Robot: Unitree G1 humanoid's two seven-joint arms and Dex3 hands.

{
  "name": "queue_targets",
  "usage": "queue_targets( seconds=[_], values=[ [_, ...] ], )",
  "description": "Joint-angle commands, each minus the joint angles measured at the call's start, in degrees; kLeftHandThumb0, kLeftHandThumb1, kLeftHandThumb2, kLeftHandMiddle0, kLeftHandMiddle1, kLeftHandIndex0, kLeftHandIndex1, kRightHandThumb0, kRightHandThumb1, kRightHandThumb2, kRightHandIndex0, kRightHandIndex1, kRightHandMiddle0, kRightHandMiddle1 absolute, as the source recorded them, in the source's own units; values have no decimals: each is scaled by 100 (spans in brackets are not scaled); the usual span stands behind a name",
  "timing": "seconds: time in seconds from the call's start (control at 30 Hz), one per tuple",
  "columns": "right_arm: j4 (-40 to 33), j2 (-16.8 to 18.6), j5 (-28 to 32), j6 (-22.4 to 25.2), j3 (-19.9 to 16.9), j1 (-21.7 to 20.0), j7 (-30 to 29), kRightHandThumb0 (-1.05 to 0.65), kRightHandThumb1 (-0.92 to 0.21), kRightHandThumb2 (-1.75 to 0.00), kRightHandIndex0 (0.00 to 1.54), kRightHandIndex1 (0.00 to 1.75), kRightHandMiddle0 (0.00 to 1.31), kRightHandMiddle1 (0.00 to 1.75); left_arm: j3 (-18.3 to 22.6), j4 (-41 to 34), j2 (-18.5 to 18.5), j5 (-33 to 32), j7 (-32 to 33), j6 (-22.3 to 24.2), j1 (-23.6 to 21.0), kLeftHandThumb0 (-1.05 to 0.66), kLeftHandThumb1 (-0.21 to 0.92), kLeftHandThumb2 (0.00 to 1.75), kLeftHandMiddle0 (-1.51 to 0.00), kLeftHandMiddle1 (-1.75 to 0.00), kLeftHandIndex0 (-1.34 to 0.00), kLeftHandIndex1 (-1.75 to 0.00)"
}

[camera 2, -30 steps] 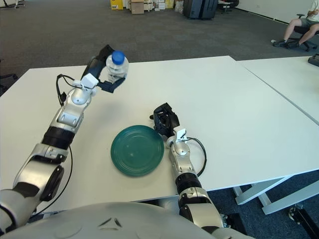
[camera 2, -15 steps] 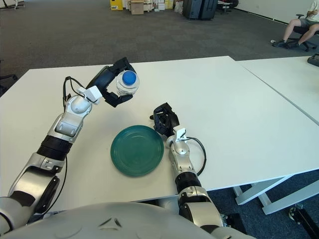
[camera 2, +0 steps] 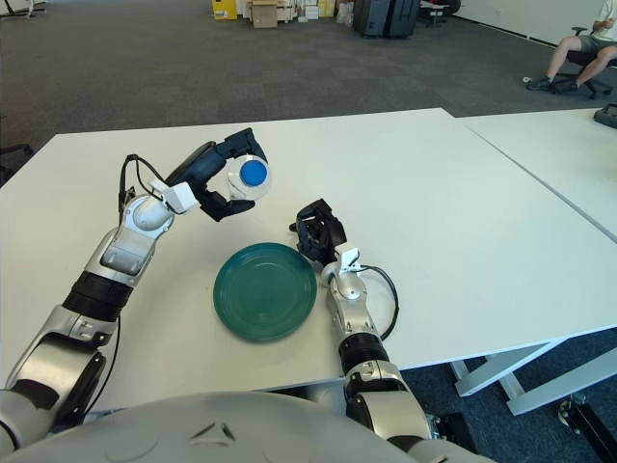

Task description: Put the bottle into the plate.

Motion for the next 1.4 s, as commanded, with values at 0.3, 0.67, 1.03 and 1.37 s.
queue_targets(
  seconds=[0.3,0.67,1.03,1.37],
  values=[
    [388,87,-23,-65,-46,282,-200,-37,-74,-77,37,125,30,175,-228,-933,585,236,-906,107,-43,-48,27,137,-114,-175,-64,-175],
    [807,115,-241,-754,-20,182,-590,-38,-67,-86,23,146,34,175,-678,-782,998,846,-1452,-150,-223,-48,27,137,-111,-175,-64,-175],
    [1032,104,-150,-1108,-20,105,-264,-39,-63,-91,19,155,37,175,-1017,-508,1098,1400,-1525,-423,-210,-48,27,137,-112,-175,-64,-175],
    [1043,129,-78,-1081,-86,102,-83,-39,-63,-92,24,151,37,175,-1055,-377,1125,1653,-1488,-547,-254,-48,28,136,-111,-175,-64,-175]
  ],
)
